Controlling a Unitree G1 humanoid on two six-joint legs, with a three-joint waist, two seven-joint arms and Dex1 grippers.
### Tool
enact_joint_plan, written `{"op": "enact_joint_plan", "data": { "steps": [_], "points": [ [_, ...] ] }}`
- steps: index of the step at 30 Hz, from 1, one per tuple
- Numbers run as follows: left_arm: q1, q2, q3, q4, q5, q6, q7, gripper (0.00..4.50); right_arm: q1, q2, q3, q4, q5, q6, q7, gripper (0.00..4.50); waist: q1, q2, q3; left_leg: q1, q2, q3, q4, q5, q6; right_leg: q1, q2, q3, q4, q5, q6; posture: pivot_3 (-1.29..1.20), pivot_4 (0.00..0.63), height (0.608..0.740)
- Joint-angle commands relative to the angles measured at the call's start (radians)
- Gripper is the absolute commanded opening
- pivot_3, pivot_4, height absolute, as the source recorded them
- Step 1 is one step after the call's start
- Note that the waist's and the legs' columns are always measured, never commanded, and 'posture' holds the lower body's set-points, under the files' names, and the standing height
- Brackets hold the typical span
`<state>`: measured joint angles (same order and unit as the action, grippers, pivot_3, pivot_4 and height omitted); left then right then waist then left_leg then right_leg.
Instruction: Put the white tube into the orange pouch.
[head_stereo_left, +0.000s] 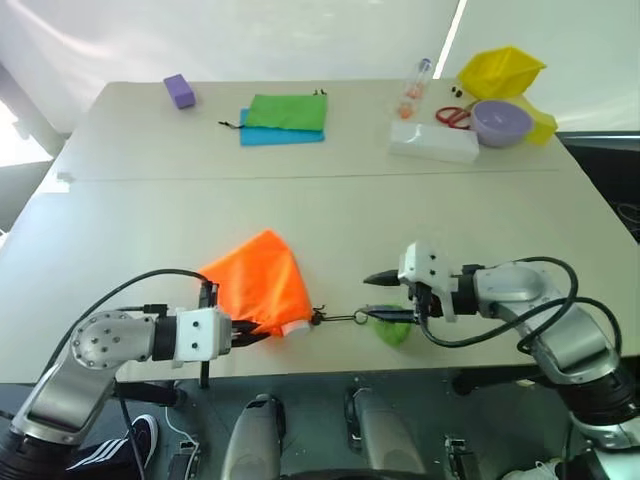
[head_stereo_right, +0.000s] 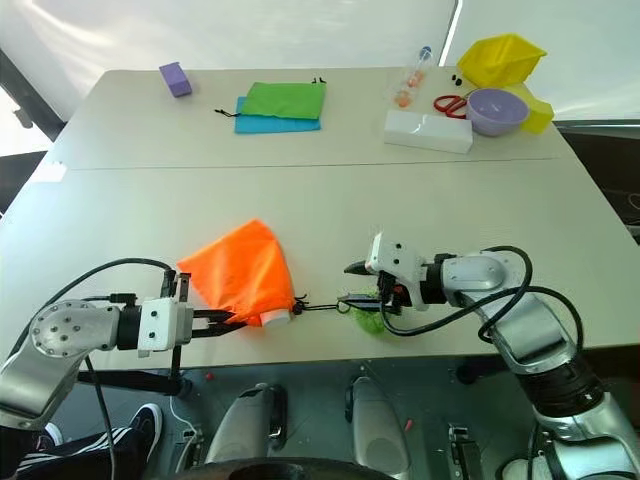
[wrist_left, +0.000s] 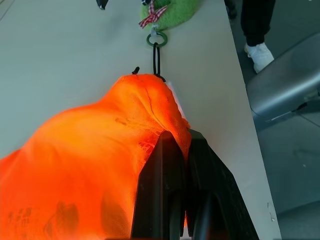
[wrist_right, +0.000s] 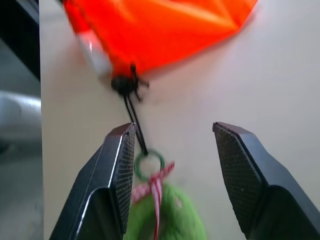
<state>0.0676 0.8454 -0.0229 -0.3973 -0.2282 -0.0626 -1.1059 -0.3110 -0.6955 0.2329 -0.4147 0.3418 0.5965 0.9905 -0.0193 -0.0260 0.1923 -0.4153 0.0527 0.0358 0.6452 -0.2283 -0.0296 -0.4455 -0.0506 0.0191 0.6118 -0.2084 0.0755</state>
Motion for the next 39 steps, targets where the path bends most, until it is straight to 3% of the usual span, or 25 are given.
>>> {"op": "enact_joint_plan", "data": {
  "steps": [1, 8, 24, 27, 39],
  "points": [
    [-0.01, 0.0, 0.01, -0.039, -0.014, -0.007, 0.009, 0.0, -0.015, 0.043, 0.085, -0.04, -0.036, -0.003, -0.028, 2.55, 0.001, 0.0, 0.0, 0.0, 0.001, -0.001, 0.0, 0.0, 0.0, 0.0, 0.001, -0.001, 0.0, 0.0, 0.0, 0.0, 0.15, 0.74],
    [-0.005, 0.013, 0.025, -0.053, -0.025, 0.005, 0.003, 0.0, -0.071, 0.081, 0.183, 0.06, -0.151, -0.055, -0.06, 2.55, 0.001, 0.0, 0.0, 0.0, 0.0, 0.001, 0.001, 0.0, 0.0, 0.0, -0.001, 0.0, 0.0, 0.0, 0.0, 0.0, 0.15, 0.74],
    [-0.005, 0.015, 0.022, -0.1, -0.029, 0.05, 0.012, 0.0, -0.057, 0.157, 0.217, 0.081, -0.17, -0.072, -0.058, 2.55, 0.002, 0.0, 0.0, 0.0, 0.0, 0.0, 0.0, 0.0, 0.0, 0.0, 0.0, 0.0, 0.0, 0.0, 0.0, 0.0, 0.15, 0.74],
    [-0.008, 0.012, 0.014, -0.102, -0.025, 0.055, 0.011, 0.0, -0.058, 0.162, 0.214, 0.08, -0.183, -0.079, -0.066, 1.74, 0.002, 0.0, 0.0, 0.0, 0.0, 0.0, 0.0, 0.0, 0.0, 0.0, 0.0, 0.0, 0.0, 0.0, 0.0, 0.0, 0.15, 0.74],
    [0.011, -0.004, 0.004, -0.064, -0.005, 0.012, 0.012, 0.0, -0.054, 0.131, 0.189, 0.082, -0.176, -0.097, -0.045, 1.74, 0.002, 0.0, 0.0, 0.0, 0.0, 0.0, 0.0, 0.0, 0.0, 0.0, 0.0, 0.0, 0.0, 0.0, 0.0, 0.0, 0.15, 0.74]
  ]
}}
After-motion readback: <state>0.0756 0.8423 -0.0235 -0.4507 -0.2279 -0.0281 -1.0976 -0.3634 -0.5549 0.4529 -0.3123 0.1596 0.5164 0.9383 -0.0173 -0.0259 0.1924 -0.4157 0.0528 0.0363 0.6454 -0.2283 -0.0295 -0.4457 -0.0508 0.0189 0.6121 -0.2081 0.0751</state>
